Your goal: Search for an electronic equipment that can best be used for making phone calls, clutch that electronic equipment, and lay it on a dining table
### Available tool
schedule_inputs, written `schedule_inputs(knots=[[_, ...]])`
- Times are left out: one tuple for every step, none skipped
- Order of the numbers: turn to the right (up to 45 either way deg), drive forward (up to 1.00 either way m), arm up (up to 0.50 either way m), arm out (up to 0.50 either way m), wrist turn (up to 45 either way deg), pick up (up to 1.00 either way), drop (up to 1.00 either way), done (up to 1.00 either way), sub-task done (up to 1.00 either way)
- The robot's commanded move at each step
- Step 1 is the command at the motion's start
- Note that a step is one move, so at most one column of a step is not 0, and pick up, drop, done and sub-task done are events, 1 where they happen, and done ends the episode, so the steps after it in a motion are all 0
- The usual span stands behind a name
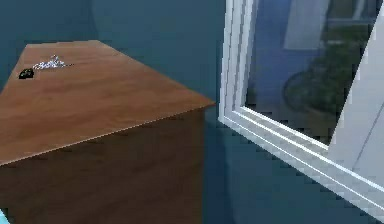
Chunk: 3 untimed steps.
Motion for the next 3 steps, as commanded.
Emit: schedule_inputs(knots=[[-45.0, 0.00, 0.00, 0.00, 0.0, 0.00, 0.00, 0.00, 0.00], [-45.0, 0.00, 0.00, 0.00, 0.0, 0.00, 0.00, 0.00, 0.00], [-24.0, 0.00, 0.00, 0.00, 0.0, 0.00, 0.00, 0.00, 0.00]])
